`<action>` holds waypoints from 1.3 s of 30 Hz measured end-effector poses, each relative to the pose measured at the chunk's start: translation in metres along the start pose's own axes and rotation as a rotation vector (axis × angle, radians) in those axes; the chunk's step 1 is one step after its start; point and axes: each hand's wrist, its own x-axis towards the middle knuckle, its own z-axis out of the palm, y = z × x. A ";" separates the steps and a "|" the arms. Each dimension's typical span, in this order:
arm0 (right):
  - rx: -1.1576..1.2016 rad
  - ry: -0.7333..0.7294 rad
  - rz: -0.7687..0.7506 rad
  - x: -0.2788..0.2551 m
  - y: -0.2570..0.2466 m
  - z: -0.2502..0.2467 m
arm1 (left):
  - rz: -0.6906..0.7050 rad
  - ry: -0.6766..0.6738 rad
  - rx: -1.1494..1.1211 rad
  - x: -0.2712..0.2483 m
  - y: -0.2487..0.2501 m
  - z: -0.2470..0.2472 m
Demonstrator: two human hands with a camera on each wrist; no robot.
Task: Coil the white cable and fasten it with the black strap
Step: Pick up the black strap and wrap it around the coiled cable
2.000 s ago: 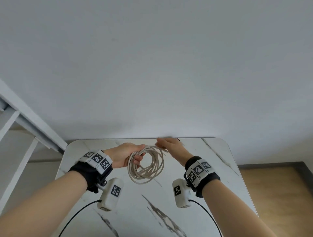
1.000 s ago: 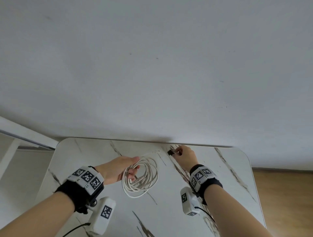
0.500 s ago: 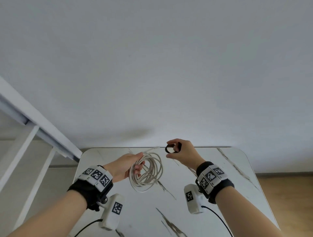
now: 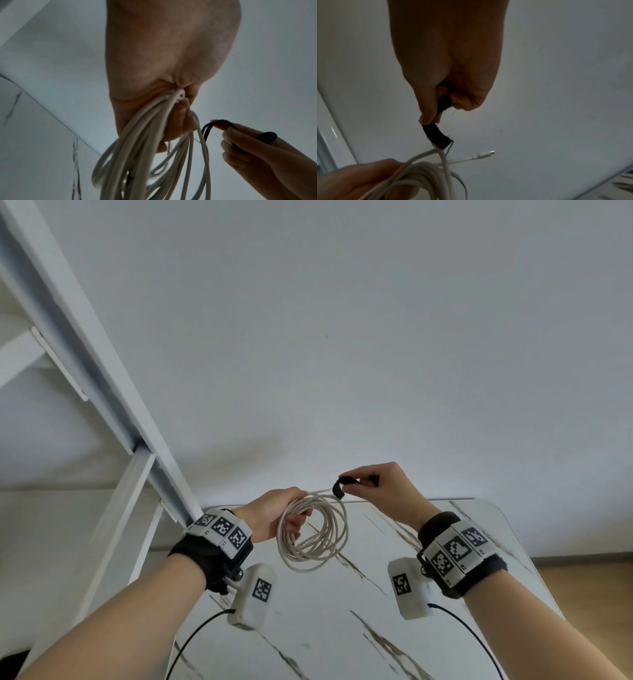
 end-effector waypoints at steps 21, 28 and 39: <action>-0.279 -0.525 -0.063 0.021 -0.052 -0.028 | -0.002 -0.056 0.109 -0.013 0.034 0.013; -0.318 -0.519 -0.095 0.027 -0.054 -0.028 | 0.001 -0.083 0.152 -0.014 0.036 0.024; -0.224 -0.410 -0.123 0.032 -0.027 -0.028 | 0.013 -0.193 0.079 -0.015 0.033 0.040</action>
